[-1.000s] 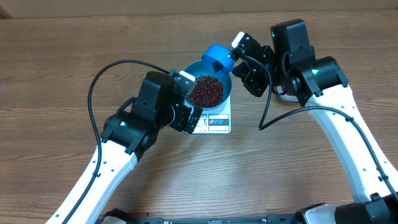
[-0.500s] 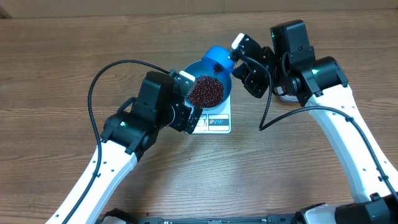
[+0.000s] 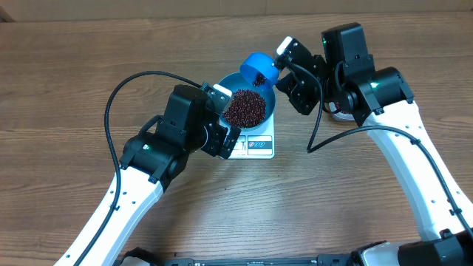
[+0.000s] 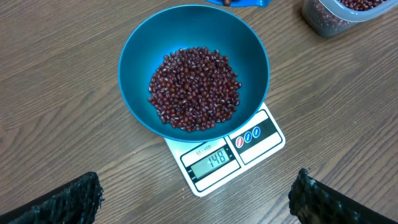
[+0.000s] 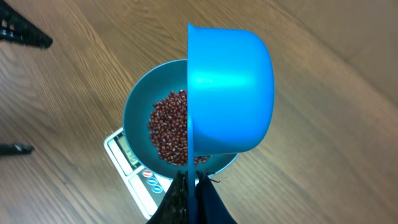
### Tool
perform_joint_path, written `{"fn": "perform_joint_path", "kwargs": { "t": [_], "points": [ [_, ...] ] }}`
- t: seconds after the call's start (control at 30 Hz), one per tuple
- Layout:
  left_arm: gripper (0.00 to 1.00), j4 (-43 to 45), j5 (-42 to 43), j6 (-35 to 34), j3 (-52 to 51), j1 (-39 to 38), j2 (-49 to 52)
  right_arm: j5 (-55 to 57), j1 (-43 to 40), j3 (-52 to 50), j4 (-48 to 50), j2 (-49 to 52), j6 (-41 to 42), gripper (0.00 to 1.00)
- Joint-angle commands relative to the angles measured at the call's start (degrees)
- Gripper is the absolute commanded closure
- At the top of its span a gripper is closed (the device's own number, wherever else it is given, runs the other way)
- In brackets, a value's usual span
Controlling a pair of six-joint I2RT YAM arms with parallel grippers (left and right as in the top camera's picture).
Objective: Scoop item into bowl and weigh 150g on scale
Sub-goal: 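Tilt the scoop slightly with the right gripper to trickle beans in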
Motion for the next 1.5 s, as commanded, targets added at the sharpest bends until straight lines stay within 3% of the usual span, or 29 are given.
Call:
{"fn": "perform_joint_path", "kwargs": {
  "t": [0.0, 1.47],
  "points": [
    [0.0, 0.0, 0.2, 0.9, 0.0, 0.3, 0.0, -0.8, 0.0, 1.1, 0.4, -0.2, 9.6, 0.96],
    [0.01, 0.1, 0.2, 0.9, 0.0, 0.3, 0.0, 2.2, -0.1, 0.8, 3.1, -0.2, 11.2, 0.96]
  ]
}}
